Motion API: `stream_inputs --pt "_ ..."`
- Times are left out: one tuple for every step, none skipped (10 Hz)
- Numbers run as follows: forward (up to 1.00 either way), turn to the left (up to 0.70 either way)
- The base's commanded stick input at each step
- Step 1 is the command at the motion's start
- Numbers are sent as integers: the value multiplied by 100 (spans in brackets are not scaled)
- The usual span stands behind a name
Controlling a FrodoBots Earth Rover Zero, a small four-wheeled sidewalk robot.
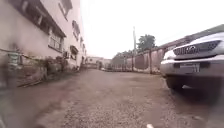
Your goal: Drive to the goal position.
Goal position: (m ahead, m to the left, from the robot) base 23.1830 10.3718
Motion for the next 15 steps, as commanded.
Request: stream_inputs --pt "100 24" --pt "100 39" --pt "100 39" --pt "100 9" --pt "100 -1" --pt "100 -1" --pt "100 -1" --pt "100 -1" --pt "100 -1" --pt "100 -1" --pt "100 -1" --pt "100 -1" --pt "100 -1" --pt "100 -1" --pt "100 -1"
